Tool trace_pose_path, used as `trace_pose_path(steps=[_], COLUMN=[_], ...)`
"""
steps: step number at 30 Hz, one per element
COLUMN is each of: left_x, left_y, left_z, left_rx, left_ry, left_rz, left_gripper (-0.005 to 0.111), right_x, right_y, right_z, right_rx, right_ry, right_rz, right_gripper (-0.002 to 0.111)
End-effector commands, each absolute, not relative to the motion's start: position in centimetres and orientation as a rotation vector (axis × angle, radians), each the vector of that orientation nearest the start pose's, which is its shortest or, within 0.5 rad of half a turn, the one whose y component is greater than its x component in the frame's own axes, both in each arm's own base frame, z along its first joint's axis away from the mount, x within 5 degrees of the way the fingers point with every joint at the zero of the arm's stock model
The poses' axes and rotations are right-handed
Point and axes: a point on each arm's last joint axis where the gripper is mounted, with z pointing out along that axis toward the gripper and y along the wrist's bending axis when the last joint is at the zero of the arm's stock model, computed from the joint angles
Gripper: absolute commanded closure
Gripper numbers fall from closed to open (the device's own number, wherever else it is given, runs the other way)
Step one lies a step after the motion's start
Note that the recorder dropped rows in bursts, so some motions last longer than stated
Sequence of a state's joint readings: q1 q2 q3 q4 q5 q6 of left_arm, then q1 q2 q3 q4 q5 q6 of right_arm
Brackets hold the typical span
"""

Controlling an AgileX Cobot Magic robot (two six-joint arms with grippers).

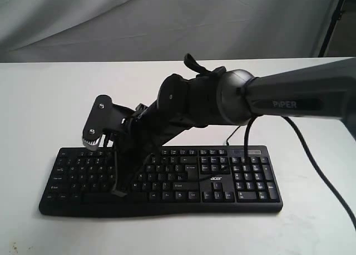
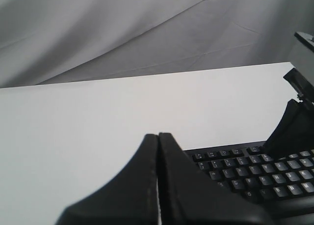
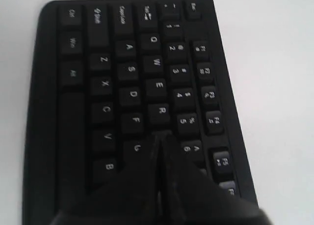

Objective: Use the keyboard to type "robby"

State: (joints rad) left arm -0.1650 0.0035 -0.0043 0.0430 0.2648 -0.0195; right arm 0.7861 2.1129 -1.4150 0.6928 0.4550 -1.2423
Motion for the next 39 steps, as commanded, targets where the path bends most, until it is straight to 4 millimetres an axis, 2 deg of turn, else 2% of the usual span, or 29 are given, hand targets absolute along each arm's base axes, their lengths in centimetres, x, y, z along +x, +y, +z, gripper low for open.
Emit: trace_pose_path(steps=[1,8,12,30,39], left_x=[5.5,5.5,5.5,5.5,5.5], left_y=[-0.8,-0.8,-0.8,-0.8,-0.8], left_z=[19.0,19.0,19.0,19.0,19.0], left_rx=[0.161,0.161,0.161,0.161,0.161], left_ry=[1.736,1.736,1.736,1.736,1.736], left_rz=[-0.097,-0.097,-0.097,-0.097,-0.097], left_gripper=[0.107,0.107,0.107,0.107,0.107], right_x=[30.3,31.1,31.1,31.4,31.6], right_y=[32.8,33.5,34.1,33.9,34.0], right_z=[13.8,13.9,13.9,13.7,12.2], right_rx=[-1.715,-1.712,-1.747,-1.739,-1.740], right_ry=[1.893,1.866,1.875,1.869,1.895], right_rz=[0.413,0.423,0.487,0.431,0.421], right_gripper=[0.108,0.108,0.108,0.108,0.108])
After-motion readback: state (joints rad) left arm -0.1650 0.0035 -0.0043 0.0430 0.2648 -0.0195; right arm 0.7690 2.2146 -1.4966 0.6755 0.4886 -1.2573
